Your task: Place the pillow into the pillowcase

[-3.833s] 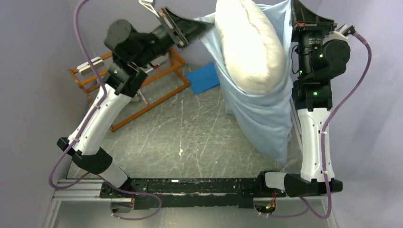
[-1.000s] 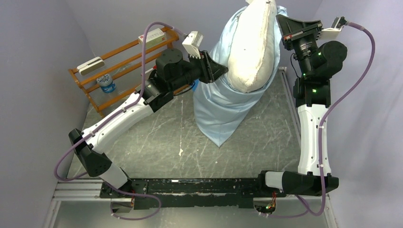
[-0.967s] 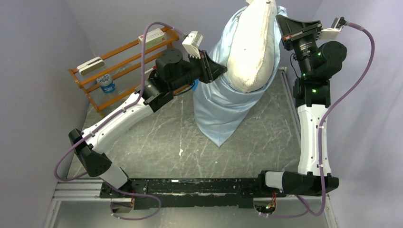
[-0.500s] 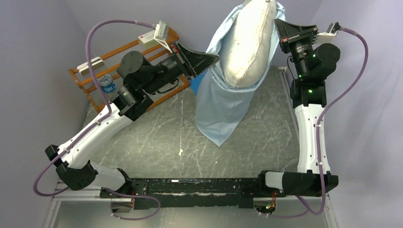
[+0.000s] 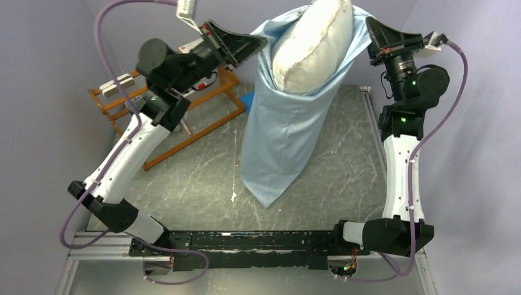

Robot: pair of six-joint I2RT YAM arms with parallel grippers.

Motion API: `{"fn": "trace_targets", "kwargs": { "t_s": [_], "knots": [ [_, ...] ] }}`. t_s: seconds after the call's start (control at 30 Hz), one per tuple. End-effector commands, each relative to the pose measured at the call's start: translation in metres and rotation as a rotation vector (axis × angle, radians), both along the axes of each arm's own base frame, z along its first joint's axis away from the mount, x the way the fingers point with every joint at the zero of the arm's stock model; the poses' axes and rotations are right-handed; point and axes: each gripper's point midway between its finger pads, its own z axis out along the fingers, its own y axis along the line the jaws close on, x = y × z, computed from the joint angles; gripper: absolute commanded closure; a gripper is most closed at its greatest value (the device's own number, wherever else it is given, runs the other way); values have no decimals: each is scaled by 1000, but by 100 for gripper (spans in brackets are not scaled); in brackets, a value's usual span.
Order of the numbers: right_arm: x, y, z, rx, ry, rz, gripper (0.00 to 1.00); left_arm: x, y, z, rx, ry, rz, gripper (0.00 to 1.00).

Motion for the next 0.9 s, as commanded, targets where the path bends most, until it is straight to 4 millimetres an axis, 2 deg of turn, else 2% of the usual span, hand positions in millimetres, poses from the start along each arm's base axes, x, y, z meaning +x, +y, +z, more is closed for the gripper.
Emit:
{"fn": "trace_targets", "kwargs": {
  "t_s": [0.0,0.1,0.13,0.27,0.43,0.67,0.77,0.8,0.87],
  "knots": [
    [-41,-21,43,279,-130,151,100,-15,65,53,-80,-92,184,95],
    [-23,-34,41,279,-75,87,100,2,97,49,-77,-57,294,95],
    [-22,-38,44,270,-78,68,100,7,105,48,-68,-44,318,95],
    [-10,-56,34,297,-42,19,100,14,131,53,-63,-27,382,95],
    [1,-69,25,309,-9,-19,100,18,150,53,-141,31,369,95],
    [1,-75,31,307,-22,-34,100,15,168,59,-244,44,322,95],
    [-2,-69,42,243,-41,-40,100,5,168,65,-243,-11,297,95],
    [-5,-60,51,181,-51,-36,100,4,164,65,-227,-22,276,95],
    [-7,-30,65,51,-70,-11,100,1,155,63,-208,-40,213,95]
  ]
}}
